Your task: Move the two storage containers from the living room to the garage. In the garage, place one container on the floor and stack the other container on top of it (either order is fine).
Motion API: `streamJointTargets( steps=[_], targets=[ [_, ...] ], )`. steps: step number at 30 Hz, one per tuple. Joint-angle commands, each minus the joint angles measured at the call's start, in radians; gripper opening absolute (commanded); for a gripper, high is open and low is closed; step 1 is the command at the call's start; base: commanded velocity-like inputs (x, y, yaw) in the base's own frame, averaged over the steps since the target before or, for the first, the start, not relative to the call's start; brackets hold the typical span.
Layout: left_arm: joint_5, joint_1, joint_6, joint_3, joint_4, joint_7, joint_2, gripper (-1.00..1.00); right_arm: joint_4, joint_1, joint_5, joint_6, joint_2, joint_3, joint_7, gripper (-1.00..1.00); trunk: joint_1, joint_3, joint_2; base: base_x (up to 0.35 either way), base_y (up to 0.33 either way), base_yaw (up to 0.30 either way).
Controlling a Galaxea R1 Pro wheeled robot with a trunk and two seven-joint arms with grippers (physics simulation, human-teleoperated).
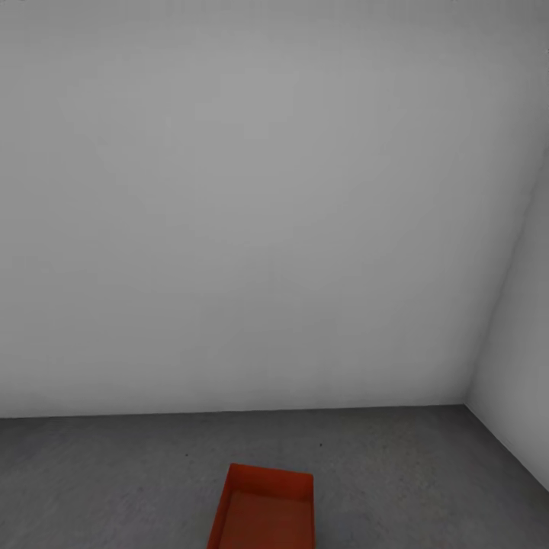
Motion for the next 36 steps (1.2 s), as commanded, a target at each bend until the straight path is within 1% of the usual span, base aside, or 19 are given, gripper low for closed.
streamJointTargets(
  steps=[1,3,7,14,21,25,28,31,32,36],
  targets=[
    [-0.016,0.001,-0.008,-0.003,0.001,-0.002,-0.002,1.0,0.003,-0.001,-0.007,-0.006,0.0,0.008,-0.002,1.0,0.0,-0.001,-0.001,0.0,0.0,0.0],
    [-0.041,0.002,-0.013,-0.003,0.001,-0.004,-0.004,1.0,0.003,-0.002,-0.005,-0.005,-0.003,0.008,-0.002,1.0,0.0,-0.001,-0.001,0.0,0.0,0.0],
    [-0.056,0.003,-0.016,-0.003,0.001,-0.006,-0.005,1.0,0.002,-0.002,0.006,-0.004,-0.007,0.015,-0.002,1.0,0.0,-0.001,-0.001,0.0,0.0,0.0],
    [-0.057,0.003,-0.014,0.0,0.0,-0.007,-0.011,1.0,0.002,-0.001,0.014,-0.004,-0.008,0.023,-0.002,1.0,0.0,-0.001,-0.001,0.0,0.0,0.0],
    [-0.057,0.003,-0.014,0.005,-0.003,-0.008,-0.016,1.0,0.002,-0.002,0.014,-0.005,-0.008,0.018,-0.003,1.0,0.0,-0.001,-0.001,0.0,0.0,0.0],
    [-0.054,0.003,-0.015,0.005,-0.001,-0.008,-0.023,1.0,0.002,-0.002,0.003,-0.006,-0.006,0.012,-0.005,1.0,0.0,-0.001,-0.001,0.0,0.0,-0.03],
    [-0.054,0.003,-0.015,0.005,-0.001,-0.008,-0.026,1.0,0.002,-0.002,-0.001,-0.006,-0.003,0.01,-0.005,1.0,0.0,-0.001,-0.001,0.0,0.0,-0.181],
    [-0.056,0.003,-0.016,0.006,-0.004,-0.008,-0.046,1.0,0.002,-0.002,-0.003,-0.006,-0.004,0.008,-0.006,1.0,0.0,-0.001,-0.001,0.0,0.0,-0.249],
    [-0.056,0.003,-0.017,0.007,-0.004,-0.008,-0.057,1.0,0.002,-0.002,-0.004,-0.006,-0.004,0.008,-0.005,1.0,0.0,-0.001,-0.001,0.0,0.0,-0.27],
    [-0.049,0.003,-0.017,0.009,-0.005,-0.008,-0.073,1.0,0.002,-0.002,-0.005,-0.005,-0.006,0.007,-0.004,1.0,0.0,-0.001,-0.001,0.0,0.0,-0.278]
  ],
)
